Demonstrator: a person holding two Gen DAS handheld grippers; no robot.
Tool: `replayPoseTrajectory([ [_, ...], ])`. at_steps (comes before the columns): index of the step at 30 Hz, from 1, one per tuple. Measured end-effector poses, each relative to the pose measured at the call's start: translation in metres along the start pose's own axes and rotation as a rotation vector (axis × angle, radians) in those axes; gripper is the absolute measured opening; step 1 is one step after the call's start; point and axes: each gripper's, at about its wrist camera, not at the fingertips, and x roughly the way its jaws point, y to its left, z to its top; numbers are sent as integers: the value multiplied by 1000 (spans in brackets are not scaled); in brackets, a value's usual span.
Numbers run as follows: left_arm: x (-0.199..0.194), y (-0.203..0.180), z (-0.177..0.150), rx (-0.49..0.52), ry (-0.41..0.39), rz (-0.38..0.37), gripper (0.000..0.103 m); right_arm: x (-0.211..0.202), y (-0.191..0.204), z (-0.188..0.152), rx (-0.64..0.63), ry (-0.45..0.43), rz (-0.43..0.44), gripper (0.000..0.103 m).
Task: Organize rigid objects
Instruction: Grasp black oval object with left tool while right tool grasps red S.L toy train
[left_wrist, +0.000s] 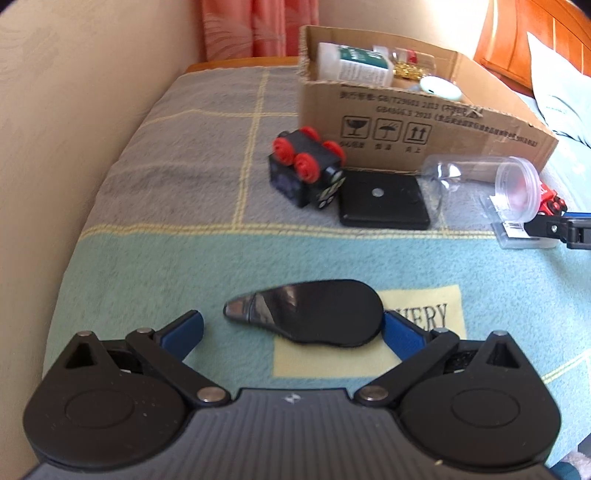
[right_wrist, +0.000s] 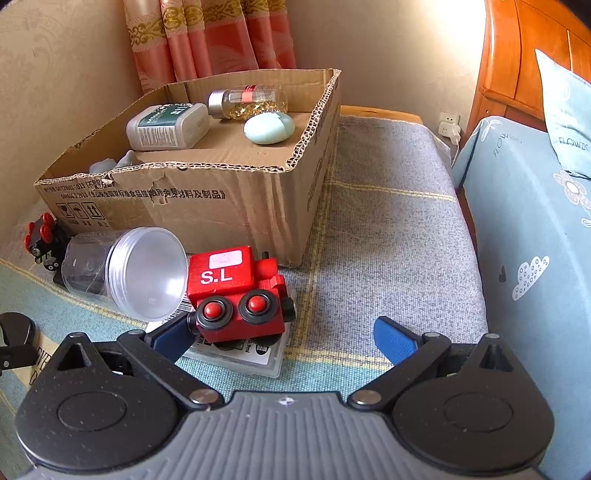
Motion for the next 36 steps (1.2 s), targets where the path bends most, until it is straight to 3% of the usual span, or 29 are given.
replayPoseTrajectory([
  [18, 7, -1, 0, 42, -115, -31, 100, -3, -2, -4, -19, -29, 13, 103],
  [28, 5, 1, -2, 92, -97, -67, 100, -1, -2, 1, -43, -7, 33, 103],
  [32, 3, -1, -2, 110, -108, -81, 90, -1, 1, 3, -62, -14, 9, 103],
  [36, 3, -3, -1, 113, -109, -81, 90, -5, 7, 6, -83, -39, 8, 94],
])
